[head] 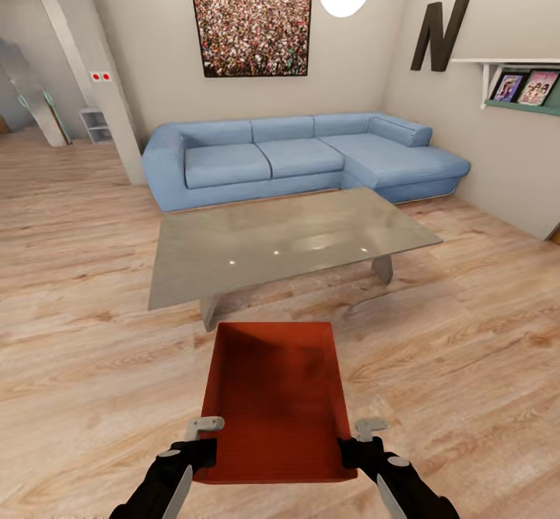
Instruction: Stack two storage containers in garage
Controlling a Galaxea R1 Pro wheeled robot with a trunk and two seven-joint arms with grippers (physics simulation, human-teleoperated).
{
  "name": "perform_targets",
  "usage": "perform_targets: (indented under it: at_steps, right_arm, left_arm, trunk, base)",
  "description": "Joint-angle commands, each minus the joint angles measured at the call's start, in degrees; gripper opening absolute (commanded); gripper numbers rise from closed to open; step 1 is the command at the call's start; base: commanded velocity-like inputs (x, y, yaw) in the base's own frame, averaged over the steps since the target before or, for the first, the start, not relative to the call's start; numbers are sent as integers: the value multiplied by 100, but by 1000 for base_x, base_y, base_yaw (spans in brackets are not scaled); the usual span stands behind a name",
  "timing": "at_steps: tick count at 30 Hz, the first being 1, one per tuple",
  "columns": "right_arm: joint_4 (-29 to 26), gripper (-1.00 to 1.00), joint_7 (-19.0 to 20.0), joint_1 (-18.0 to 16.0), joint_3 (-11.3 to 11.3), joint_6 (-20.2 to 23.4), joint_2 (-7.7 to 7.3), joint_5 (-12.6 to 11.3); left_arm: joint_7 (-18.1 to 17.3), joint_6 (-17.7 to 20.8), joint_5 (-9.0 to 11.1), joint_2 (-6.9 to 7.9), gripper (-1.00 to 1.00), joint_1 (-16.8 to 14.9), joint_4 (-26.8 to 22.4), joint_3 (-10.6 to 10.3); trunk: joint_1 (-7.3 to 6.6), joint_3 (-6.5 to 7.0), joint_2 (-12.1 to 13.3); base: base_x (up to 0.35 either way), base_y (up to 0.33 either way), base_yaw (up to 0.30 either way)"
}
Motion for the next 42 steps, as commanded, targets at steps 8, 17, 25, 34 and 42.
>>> perform_targets:
  at_steps: [8, 17, 25, 34, 42]
  right_arm:
    - [-17, -100, 53, 2, 108, 37, -9, -73]
    - [-19, -100, 53, 2, 112, 37, -9, -68]
    - [-17, -100, 53, 2, 112, 37, -9, -66]
    - [-15, -100, 53, 2, 106, 38, -9, -74]
    - [-15, -100, 53, 2, 106, 36, -9, -75]
  left_arm:
    - [63, 36, -9, 63, -100, -2, -5, -19]
    - [63, 36, -9, 60, -100, -2, -5, -21]
    - [63, 36, -9, 55, -100, -2, -5, -21]
    - [63, 36, -9, 62, -100, -3, -5, -21]
    - [63, 36, -9, 63, -100, -2, -5, -21]
  trunk:
    - [-177, 183, 320]
    - [-374, 394, 681]
    - [-550, 581, 1002]
    - [-748, 792, 1363]
    - [-924, 981, 1684]
  base:
    - [0, 0, 252]
    - [0, 0, 251]
    - [0, 0, 251]
    - [0, 0, 245]
    - [0, 0, 230]
